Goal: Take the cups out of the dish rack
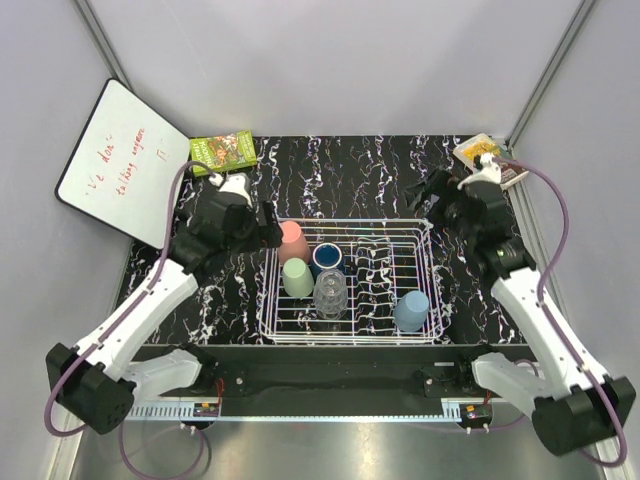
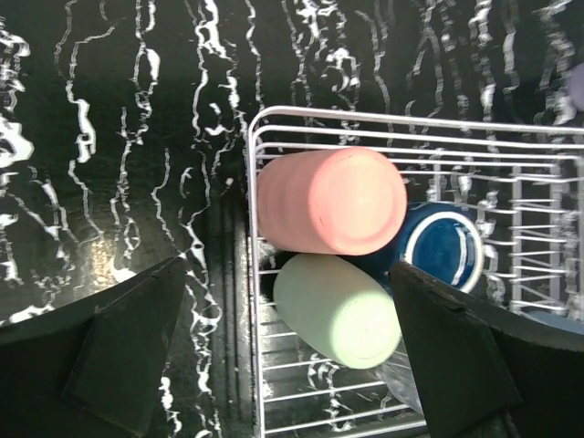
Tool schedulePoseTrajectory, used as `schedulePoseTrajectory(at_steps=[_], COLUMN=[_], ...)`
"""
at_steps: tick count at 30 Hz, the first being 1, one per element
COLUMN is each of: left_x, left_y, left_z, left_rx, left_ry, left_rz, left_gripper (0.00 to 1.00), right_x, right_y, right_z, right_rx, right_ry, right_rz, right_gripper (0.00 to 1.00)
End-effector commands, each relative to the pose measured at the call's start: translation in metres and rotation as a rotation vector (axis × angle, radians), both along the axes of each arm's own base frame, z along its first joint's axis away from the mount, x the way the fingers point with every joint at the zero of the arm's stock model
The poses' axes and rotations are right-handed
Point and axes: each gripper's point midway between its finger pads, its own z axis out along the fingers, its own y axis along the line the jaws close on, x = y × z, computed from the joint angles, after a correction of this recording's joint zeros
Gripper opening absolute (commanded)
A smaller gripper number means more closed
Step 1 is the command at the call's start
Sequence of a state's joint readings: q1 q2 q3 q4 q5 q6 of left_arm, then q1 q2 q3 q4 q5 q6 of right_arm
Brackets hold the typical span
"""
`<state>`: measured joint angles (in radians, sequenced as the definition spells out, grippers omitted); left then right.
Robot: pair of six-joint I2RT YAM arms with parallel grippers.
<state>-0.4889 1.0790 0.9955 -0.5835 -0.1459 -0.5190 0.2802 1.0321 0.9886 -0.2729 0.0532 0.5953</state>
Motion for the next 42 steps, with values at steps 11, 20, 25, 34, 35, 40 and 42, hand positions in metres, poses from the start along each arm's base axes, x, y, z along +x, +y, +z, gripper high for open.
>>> schedulePoseTrajectory(at_steps=[11, 20, 25, 34, 35, 40, 42], left_x=[0.005, 0.023, 0.02, 0.005, 0.004, 0.002, 0.002], left_y=[-0.02, -0.047, -0.043, -0.027, -0.026, -0.024, -0.024], left_z=[0.014, 0.006, 0.014, 0.043, 0.046, 0.056, 0.061], left_rx=[0.172, 0.144, 0.126, 0.09, 0.088, 0.076, 0.08], left_ry=[-0.129, -0.07, -0.089, -0.173, -0.18, -0.207, -0.218], left_rz=[-0.031, -0.059, -0.039, -0.026, -0.028, -0.036, -0.044], left_gripper=[0.99, 0.99, 0.99, 0.99, 0.99, 0.99, 0.99], right_x=[-0.076, -0.075, -0.073, -0.047, -0.041, -0.043, -0.041], right_y=[0.027, 0.025, 0.038, -0.025, -0.046, -0.08, -0.07], right_z=[0.027, 0.027, 0.024, 0.049, 0.061, 0.101, 0.127], right_rx=[-0.079, -0.241, -0.272, -0.65, -0.746, -0.875, -0.745], right_ry=[-0.102, -0.107, -0.089, -0.023, -0.005, -0.016, -0.131], right_rz=[0.159, 0.086, 0.158, -0.146, -0.279, -0.493, -0.46], right_gripper=[1.0, 1.0, 1.0, 1.0, 1.0, 1.0, 1.0])
